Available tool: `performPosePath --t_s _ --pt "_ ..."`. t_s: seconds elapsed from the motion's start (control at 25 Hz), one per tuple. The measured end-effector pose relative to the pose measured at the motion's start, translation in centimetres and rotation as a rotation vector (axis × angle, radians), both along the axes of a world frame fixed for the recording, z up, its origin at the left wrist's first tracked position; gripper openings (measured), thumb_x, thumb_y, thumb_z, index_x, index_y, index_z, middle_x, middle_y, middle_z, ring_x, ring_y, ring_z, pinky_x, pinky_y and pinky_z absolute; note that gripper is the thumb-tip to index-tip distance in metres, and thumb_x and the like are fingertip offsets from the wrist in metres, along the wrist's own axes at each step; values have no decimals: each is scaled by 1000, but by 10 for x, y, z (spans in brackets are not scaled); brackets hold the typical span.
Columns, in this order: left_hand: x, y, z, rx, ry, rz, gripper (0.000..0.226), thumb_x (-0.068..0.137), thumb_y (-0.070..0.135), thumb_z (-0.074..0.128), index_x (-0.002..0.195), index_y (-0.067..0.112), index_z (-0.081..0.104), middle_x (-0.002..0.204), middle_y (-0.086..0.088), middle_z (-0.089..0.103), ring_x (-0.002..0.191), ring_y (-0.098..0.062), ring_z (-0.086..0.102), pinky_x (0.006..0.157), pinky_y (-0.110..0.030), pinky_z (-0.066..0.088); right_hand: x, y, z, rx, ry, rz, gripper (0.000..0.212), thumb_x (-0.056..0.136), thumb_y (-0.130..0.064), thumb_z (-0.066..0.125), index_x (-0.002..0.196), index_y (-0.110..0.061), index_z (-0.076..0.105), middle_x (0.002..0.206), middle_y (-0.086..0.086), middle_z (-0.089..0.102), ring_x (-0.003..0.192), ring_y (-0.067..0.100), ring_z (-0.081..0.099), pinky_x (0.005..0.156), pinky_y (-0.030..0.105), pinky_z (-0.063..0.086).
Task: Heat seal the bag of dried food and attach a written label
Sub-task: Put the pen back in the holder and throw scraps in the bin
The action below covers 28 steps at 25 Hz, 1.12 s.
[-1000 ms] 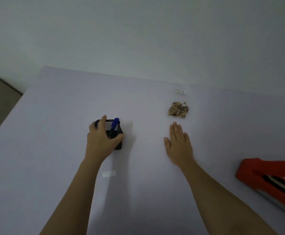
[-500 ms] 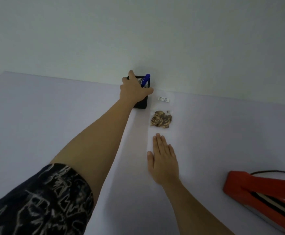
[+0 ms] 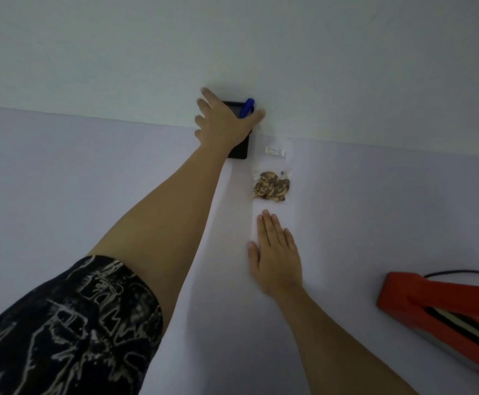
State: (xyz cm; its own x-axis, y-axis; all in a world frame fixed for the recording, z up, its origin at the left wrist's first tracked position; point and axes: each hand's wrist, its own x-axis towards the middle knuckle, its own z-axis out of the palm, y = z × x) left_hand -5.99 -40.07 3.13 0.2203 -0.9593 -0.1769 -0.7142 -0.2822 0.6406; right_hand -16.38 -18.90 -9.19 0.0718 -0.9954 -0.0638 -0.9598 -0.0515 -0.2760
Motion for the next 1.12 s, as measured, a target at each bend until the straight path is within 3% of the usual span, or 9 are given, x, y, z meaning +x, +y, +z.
performPosePath --t_s 0.08,0.16,0.32,0.44,0.6,0.8,0.88,1.0,1.12 --pt "10 30 6 -114 56 -25 100 81 59 56 146 1 7 154 -17 17 138 -33 22 110 -41 24 -1 0 1 20 1 7 63 92 -41 11 147 -12 8 158 2 9 145 15 4 115 34 1" --pt "30 77 0 -200 77 -212 65 90 40 56 137 0 37 141 -18 42 127 -28 42 101 -29 34 -2 -2 1 21 16 5 65 90 -41 8 147 -11 9 158 3 9 145 17 6 115 34 2" --pt "108 195 -39 -103 -5 -510 30 88 19 62 117 11 63 114 -10 64 95 -19 63 84 -23 49 -5 0 -3 8 39 12 65 90 -41 9 147 -10 13 158 5 12 145 19 9 116 37 7" --pt "174 256 -59 10 -58 -567 27 85 25 63 110 17 69 105 -5 65 89 -14 61 81 -4 38 -2 2 -4 1 37 11 65 90 -40 12 146 -7 17 156 8 16 145 21 13 116 40 12" --pt "215 292 -69 123 -81 -690 50 79 54 52 112 21 68 98 5 57 86 5 47 79 1 33 -2 3 -2 9 53 12 65 91 -39 13 146 -6 17 156 9 16 145 22 13 116 41 13" --pt "216 303 -81 33 -116 -697 48 82 51 51 101 13 73 88 -2 64 83 -7 51 74 -17 43 3 2 -2 25 66 13 62 92 -37 18 147 -7 13 157 8 13 145 21 10 117 40 10" --pt "216 308 -80 18 -90 -652 46 83 50 52 95 12 74 88 -2 66 83 -7 53 74 -14 42 3 2 -3 24 63 16 62 92 -38 17 147 -8 13 157 8 13 145 20 10 117 40 10" --pt "212 312 -79 36 -82 -578 27 82 32 66 96 10 72 88 -1 65 79 -5 54 75 -3 39 5 3 -3 8 49 20 62 92 -38 17 146 -8 13 157 8 13 145 21 11 117 41 11" --pt "206 311 -75 94 -85 -435 25 79 21 73 99 8 67 86 2 60 73 -7 53 68 -1 37 6 3 -4 -6 47 28 62 92 -37 18 146 -7 14 157 9 14 145 22 11 117 41 11"
